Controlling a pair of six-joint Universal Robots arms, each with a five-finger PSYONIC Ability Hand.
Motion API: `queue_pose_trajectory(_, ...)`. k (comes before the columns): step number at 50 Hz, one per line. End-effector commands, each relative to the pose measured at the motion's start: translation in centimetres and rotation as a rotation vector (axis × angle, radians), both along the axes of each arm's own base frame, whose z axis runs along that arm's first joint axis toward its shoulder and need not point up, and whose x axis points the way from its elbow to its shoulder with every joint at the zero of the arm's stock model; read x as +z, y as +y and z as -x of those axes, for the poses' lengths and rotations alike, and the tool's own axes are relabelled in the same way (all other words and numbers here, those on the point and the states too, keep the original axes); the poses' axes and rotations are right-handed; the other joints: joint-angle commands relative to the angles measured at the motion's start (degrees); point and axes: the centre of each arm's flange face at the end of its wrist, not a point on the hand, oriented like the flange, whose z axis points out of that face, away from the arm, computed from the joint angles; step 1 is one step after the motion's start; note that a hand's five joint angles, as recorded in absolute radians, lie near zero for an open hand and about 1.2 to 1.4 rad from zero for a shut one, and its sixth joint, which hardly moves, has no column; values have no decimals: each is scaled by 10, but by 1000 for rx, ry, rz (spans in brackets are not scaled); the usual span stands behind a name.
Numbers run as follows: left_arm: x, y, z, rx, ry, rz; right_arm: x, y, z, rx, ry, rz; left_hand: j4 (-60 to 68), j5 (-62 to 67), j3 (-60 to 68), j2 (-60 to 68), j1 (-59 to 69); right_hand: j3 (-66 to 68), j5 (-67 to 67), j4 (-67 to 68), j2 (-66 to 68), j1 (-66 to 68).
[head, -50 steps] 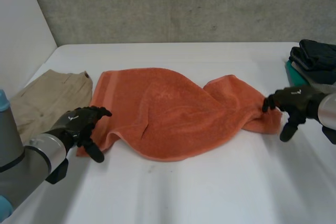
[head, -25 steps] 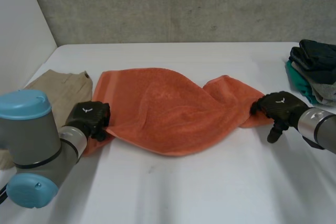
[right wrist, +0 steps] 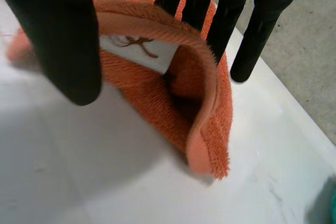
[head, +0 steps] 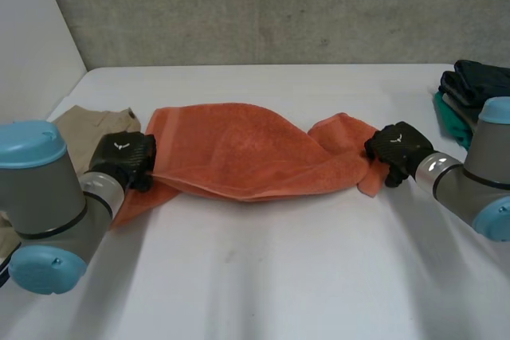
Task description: Fold the laundry.
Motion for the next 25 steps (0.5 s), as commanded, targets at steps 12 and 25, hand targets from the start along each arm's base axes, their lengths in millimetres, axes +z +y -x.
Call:
queue_pose_trajectory(12,83,18,-15,34,-34,149,129,6,28,-111,-183,71,113,138,119,116,138,360,366,360,359,361)
queue_pose_trajectory(25,186,59,-35,27,-138,287,216,31,80,-143,-281,-71,113,138,119,116,138,360,366,360,359,361)
